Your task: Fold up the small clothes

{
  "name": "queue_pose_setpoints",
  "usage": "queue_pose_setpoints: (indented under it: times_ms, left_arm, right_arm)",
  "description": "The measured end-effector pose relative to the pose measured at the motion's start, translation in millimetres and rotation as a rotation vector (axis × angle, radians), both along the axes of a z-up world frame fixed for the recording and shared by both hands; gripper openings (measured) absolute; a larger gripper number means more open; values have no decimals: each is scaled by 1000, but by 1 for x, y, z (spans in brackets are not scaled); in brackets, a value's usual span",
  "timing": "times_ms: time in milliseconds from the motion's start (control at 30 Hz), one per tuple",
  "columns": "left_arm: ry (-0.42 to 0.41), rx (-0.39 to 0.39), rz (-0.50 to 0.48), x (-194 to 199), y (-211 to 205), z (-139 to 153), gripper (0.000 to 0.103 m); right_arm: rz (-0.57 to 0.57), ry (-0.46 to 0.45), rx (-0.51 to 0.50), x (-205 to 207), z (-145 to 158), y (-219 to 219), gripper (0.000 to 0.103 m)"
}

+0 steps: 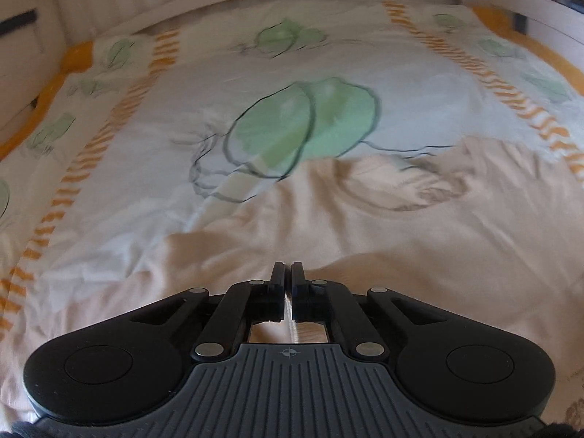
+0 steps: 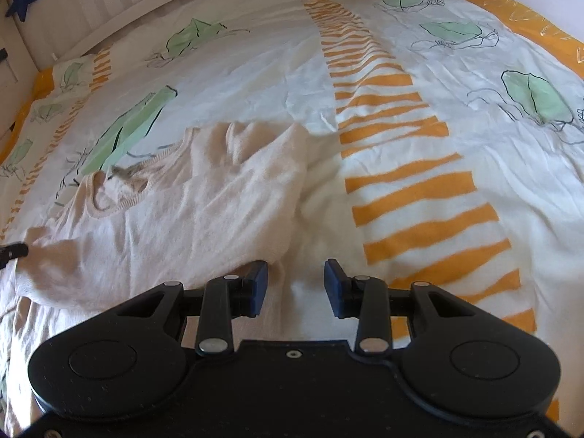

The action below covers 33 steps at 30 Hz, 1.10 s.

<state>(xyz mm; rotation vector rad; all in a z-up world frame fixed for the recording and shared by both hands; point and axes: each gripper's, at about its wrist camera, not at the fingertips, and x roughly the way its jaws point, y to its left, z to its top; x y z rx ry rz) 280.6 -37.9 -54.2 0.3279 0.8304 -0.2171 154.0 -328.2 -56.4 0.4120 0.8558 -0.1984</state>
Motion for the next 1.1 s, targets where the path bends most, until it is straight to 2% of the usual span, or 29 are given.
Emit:
queue_pose_setpoints:
  times_ms: [100, 233, 333, 433, 500, 633, 733, 833, 900, 933, 967, 1000, 1100]
  left_arm:
    - [1, 64, 55, 10, 7, -10, 0]
    - [41, 24, 97, 17, 17, -13, 0]
    - [51, 41, 82, 14, 12, -15, 1]
    - [50, 46, 56, 6, 7, -14, 3]
    - [57, 38, 40, 3, 3, -15, 3]
    - [66, 20, 7, -3, -5, -16, 3]
    - [96, 15, 8, -5, -9, -23, 3]
    - [123, 12, 18, -7, -10, -29, 3]
    - [136, 26, 21, -8, -8, -36, 6]
    - [137, 41, 24, -8, -8, -39, 7]
    - [134, 64, 26, -7, -7, -43, 12]
    - [127, 82, 22, -7, -8, -45, 16]
    - [110, 118, 11, -8, -10, -46, 20]
  right_arm:
    - [-10, -15, 19, 10, 1, -7, 46]
    - [-4, -22, 46, 23, 4, -12, 46]
    - [-11, -18, 55, 20, 9, -14, 47]
    - [-73, 81, 19, 11, 4, -17, 50]
    - [-123, 111, 39, -1, -1, -23, 50]
    - [-196, 51, 110, -19, 5, -36, 52]
    - [-166, 14, 126, -5, 11, -34, 52]
    - [-106, -22, 101, 16, 15, -23, 52]
    - [-74, 13, 70, 29, 5, -17, 51]
    - [-71, 62, 49, 35, -5, -16, 51]
    - [-81, 99, 28, 37, -13, -16, 49]
    - [-92, 90, 16, 34, -16, -16, 47]
    - [-158, 61, -1, 12, -6, -20, 53]
